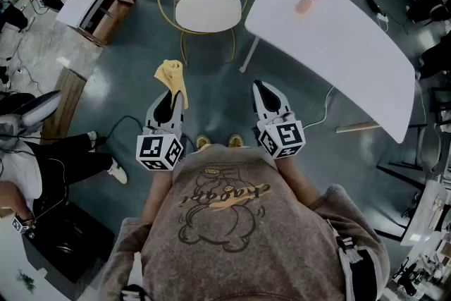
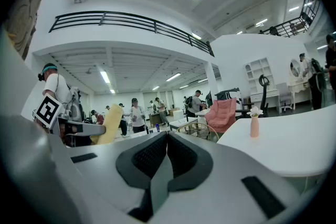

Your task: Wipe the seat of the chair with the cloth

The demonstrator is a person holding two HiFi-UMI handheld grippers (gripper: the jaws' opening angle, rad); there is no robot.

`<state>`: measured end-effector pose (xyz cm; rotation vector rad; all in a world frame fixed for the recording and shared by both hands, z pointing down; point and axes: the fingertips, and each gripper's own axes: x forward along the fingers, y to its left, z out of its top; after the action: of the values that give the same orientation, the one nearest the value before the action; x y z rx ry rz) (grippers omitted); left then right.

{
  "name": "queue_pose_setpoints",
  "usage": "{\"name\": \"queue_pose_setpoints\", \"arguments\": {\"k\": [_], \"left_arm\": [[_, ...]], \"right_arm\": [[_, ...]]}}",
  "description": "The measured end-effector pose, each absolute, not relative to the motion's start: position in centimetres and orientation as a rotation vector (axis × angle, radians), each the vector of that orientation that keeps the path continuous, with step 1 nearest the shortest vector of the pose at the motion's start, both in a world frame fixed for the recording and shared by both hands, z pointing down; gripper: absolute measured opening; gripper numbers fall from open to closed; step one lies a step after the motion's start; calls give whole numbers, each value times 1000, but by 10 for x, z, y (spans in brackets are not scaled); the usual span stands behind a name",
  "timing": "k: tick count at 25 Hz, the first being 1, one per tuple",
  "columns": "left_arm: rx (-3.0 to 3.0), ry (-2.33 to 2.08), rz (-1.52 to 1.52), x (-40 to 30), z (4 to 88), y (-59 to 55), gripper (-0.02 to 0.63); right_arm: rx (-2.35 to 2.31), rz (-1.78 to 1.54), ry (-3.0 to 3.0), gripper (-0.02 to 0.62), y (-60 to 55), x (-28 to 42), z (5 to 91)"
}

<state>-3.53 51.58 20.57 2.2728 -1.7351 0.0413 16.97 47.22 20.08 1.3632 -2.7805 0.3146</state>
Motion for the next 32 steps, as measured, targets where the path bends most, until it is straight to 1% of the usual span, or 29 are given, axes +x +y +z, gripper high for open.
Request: {"name": "queue_pose_setpoints", "arguments": {"k": [8,20,32], "left_arm": [[2278,-1725,41,-53,208,515,75],[2315,-1665,22,-99,218,510,75],[2339,-1632,27,-120,230,495,75]], "right_arm": [[1377,336,-2794,28,472,149,202],[1371,341,-2785,28,491,95,213],[1448,339,-2758,28,481,80,224]]}}
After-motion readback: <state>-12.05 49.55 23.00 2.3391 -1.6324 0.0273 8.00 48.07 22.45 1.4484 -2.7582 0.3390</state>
